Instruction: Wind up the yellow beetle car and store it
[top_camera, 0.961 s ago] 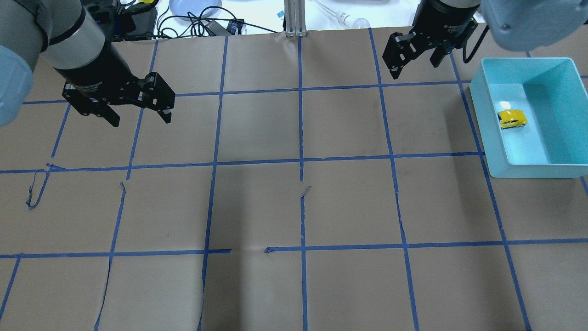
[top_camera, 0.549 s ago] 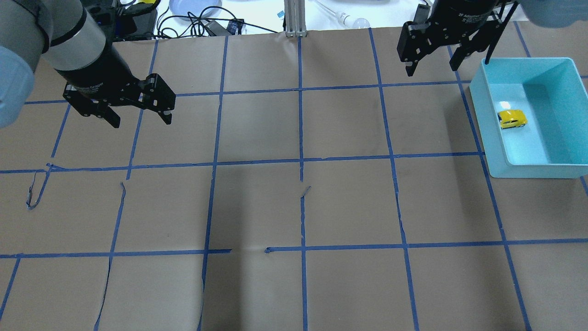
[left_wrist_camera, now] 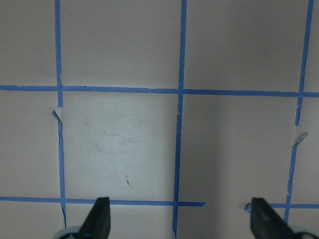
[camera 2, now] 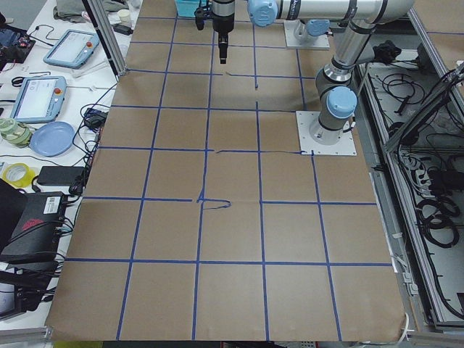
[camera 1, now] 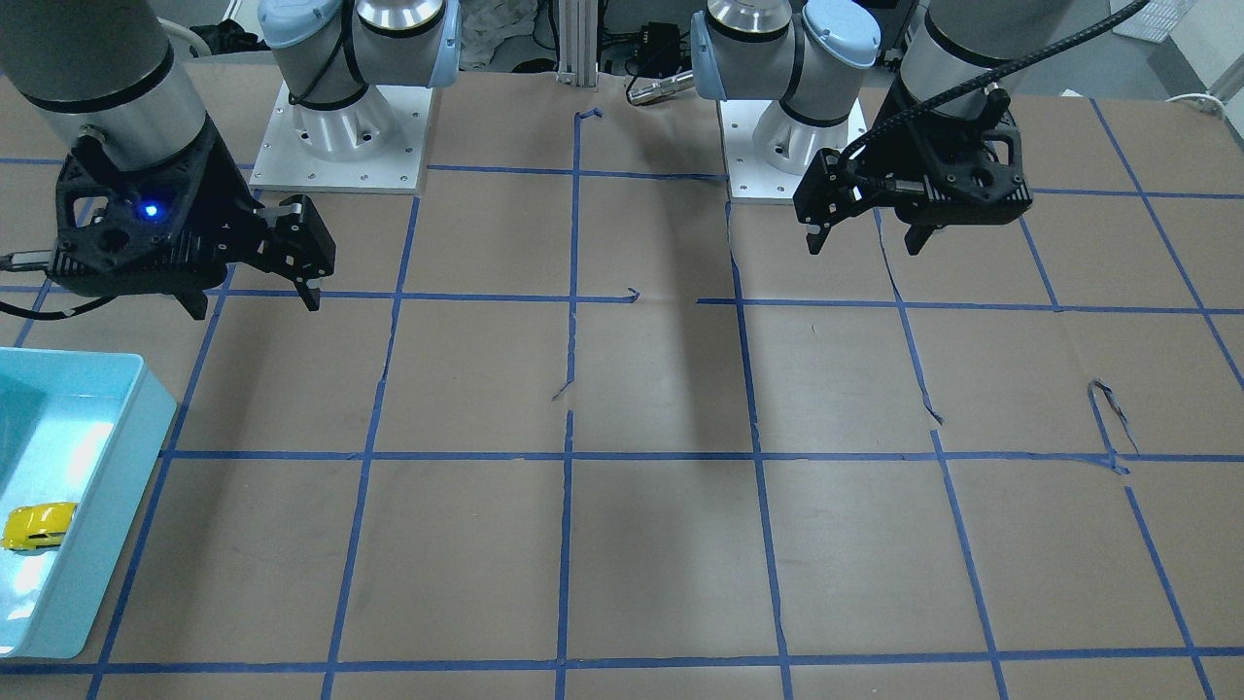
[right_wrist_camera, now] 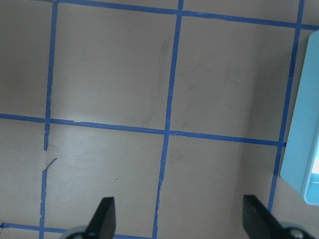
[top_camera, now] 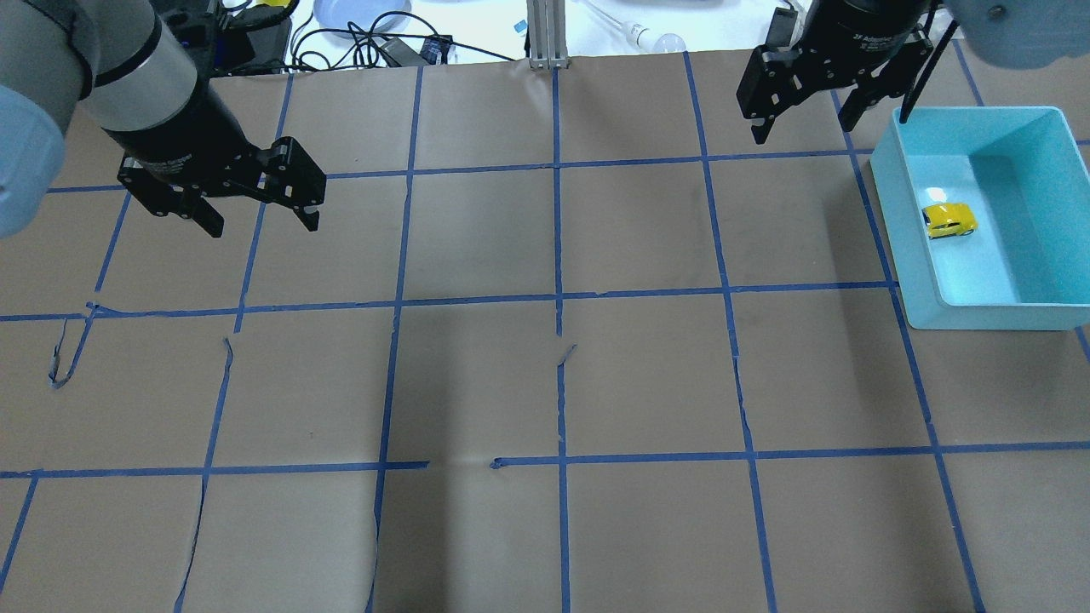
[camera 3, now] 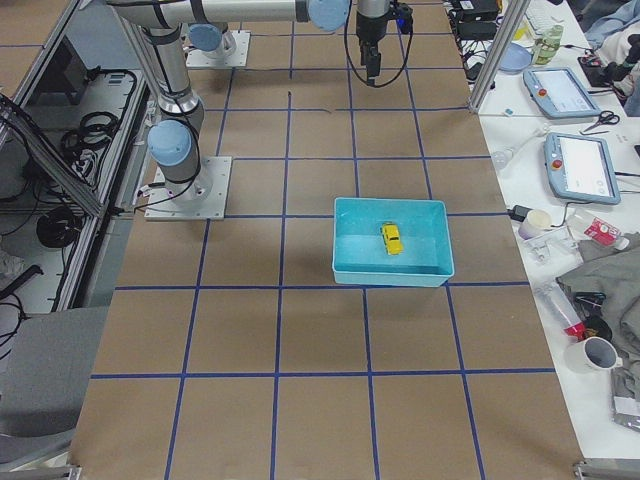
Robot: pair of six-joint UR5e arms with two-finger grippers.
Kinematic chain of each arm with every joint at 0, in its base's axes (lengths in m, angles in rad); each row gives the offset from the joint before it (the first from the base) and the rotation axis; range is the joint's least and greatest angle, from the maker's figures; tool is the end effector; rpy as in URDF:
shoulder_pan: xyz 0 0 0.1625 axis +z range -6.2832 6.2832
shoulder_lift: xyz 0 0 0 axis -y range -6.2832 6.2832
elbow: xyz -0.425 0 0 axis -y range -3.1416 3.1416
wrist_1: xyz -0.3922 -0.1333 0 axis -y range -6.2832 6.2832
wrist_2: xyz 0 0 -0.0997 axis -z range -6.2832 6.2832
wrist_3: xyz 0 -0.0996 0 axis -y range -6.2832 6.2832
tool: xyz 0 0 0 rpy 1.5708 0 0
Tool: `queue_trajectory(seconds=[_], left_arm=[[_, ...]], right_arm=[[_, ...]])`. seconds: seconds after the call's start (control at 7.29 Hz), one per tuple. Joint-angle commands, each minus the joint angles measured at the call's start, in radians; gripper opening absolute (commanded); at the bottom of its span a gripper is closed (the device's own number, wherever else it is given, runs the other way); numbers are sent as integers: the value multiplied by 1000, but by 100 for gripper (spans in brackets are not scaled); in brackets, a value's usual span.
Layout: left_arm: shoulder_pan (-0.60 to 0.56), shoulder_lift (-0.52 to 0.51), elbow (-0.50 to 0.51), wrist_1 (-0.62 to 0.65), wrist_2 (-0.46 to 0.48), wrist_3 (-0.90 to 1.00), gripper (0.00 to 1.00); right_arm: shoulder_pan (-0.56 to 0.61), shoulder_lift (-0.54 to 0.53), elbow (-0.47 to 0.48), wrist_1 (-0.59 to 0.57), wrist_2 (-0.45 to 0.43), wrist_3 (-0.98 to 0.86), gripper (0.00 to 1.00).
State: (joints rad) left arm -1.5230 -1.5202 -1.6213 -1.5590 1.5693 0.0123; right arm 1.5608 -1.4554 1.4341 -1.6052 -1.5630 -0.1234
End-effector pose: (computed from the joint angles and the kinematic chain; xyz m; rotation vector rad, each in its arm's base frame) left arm -0.1108 -0.4774 0.4886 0.0557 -3.1399 0.0187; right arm 0.1286 -0.5474 0.4991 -0.1781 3.1312 -0.0880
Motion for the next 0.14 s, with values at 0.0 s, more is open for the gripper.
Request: queue_trajectory(seconds=[0.0], left_arm=[[-2,0,-3,-3,0,-2,100]], right_arm=[[-1,0,25,-41,4,5,100]])
